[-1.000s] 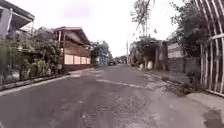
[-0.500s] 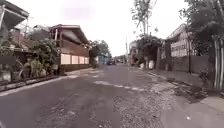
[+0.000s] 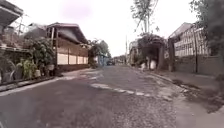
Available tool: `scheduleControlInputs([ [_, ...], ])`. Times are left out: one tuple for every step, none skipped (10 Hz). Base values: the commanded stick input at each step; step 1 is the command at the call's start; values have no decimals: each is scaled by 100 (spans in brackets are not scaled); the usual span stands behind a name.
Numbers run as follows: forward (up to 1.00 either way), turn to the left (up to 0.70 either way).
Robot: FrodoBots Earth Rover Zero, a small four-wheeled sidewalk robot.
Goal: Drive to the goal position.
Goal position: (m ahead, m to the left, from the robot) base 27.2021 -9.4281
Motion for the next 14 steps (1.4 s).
scheduleControlInputs([
  [70,0],
  [70,0],
  [70,0],
  [70,0],
  [70,0],
  [70,0],
  [70,0],
  [70,0],
  [70,-27],
  [70,-35],
  [70,-9],
  [70,0],
  [70,0],
  [70,0],
])
